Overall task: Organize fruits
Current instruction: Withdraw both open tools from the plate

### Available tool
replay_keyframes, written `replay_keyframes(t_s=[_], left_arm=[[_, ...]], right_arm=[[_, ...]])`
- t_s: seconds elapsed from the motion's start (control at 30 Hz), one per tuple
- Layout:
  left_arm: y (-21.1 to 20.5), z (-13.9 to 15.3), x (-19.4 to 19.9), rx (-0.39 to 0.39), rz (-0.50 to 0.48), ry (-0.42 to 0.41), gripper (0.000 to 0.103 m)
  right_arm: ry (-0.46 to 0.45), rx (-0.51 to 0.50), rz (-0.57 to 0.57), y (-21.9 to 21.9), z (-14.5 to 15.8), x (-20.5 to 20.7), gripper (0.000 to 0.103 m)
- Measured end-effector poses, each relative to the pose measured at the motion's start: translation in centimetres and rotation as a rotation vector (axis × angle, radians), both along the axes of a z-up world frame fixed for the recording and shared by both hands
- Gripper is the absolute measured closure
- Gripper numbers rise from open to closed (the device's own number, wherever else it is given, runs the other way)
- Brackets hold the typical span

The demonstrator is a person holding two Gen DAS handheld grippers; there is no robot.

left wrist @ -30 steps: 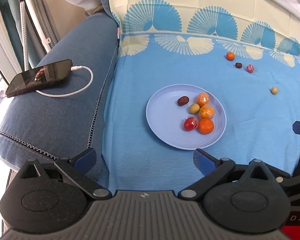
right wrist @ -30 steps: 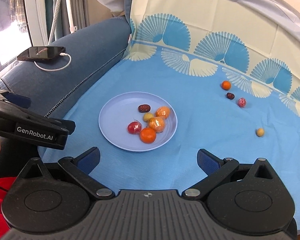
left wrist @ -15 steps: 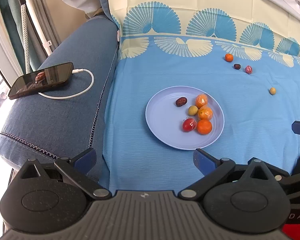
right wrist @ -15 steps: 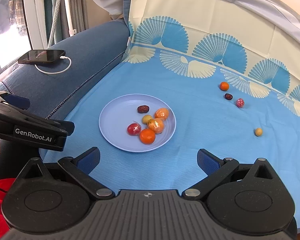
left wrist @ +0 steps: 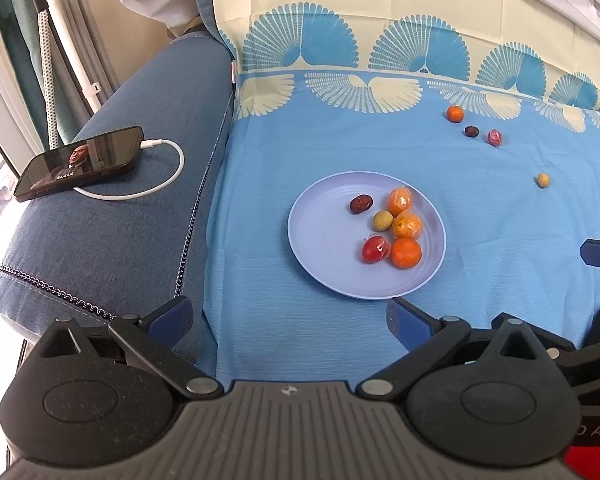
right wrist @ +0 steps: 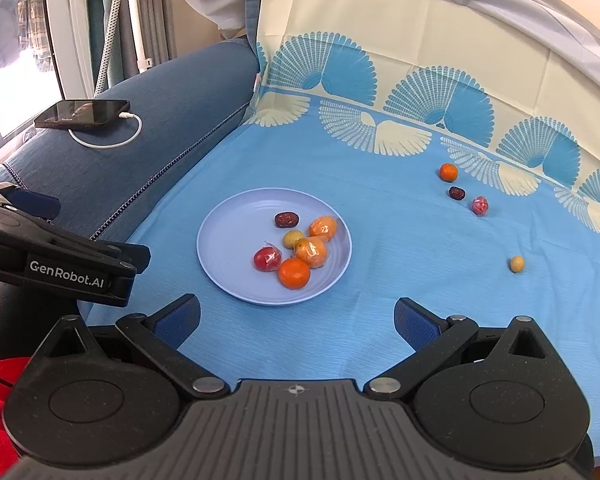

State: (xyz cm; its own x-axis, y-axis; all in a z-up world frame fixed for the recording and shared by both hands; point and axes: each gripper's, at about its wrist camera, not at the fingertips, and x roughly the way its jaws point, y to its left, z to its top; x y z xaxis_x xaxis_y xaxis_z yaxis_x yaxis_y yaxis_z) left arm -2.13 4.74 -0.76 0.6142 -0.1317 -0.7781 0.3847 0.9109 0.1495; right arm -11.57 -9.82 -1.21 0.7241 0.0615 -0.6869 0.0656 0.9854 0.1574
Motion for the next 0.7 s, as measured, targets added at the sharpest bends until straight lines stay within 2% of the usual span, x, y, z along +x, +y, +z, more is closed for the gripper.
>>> replay_keyframes(t_s=[0.7], left_arm=[[-0.84,-0.40,0.46,0.014,-0.013,0.015,0.000]], right_arm=[[0.009,0.021,-0.030,-0.63,-0.72,0.44,0.001]])
